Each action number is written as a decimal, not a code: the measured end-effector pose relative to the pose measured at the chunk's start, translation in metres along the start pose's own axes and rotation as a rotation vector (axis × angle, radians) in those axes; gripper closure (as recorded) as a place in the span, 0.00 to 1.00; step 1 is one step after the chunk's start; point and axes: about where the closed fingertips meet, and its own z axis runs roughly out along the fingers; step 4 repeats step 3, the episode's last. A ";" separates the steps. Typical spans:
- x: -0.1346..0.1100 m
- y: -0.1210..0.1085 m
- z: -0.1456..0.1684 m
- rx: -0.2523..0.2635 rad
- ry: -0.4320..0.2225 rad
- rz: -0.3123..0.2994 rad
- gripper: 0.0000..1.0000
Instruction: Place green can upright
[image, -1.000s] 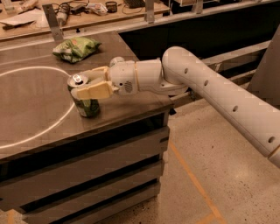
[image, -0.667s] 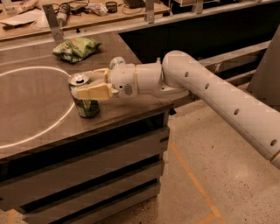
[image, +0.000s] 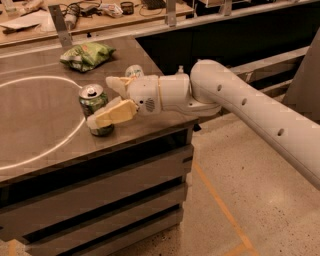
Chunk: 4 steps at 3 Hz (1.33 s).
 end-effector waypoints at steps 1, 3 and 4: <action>-0.004 0.005 -0.011 0.020 0.024 0.003 0.00; -0.030 0.010 -0.048 -0.006 0.063 -0.032 0.00; -0.030 0.010 -0.048 -0.006 0.063 -0.032 0.00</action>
Offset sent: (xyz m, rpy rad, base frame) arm -0.0104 -0.0613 0.0346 -0.1032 -0.0330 -0.0321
